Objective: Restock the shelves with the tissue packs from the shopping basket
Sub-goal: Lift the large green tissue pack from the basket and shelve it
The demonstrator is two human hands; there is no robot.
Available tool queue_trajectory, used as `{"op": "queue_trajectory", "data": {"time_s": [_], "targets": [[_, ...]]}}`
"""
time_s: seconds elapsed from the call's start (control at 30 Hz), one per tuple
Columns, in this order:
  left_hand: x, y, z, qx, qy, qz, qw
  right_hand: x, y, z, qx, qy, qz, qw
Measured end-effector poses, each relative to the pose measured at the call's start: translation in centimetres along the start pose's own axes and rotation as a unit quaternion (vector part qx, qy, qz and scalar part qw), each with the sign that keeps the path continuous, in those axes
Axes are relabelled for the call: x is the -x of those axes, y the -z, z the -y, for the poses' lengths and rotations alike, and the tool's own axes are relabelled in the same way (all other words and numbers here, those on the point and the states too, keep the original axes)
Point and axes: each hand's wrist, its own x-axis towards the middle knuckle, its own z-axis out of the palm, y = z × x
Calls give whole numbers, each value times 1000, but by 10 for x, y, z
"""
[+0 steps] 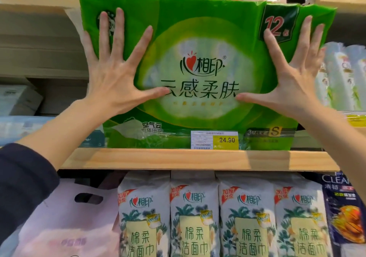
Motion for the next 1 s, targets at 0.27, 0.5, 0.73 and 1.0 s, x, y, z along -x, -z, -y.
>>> {"op": "queue_trajectory", "data": {"time_s": [0.27,0.5,0.73,1.0], "targets": [[-3,-4,2,9,-4,6,1000,-3,-3,-3,0,-8,19,1000],[-14,-46,6,16,18,145,989,-9,-40,-15,13,-15,138,990],[-12,-58,8,15,23,129,991,-7,-54,-24,12,-13,121,993],[-20,-29,10,40,25,242,969,-12,-35,-16,3,-31,190,981]]}}
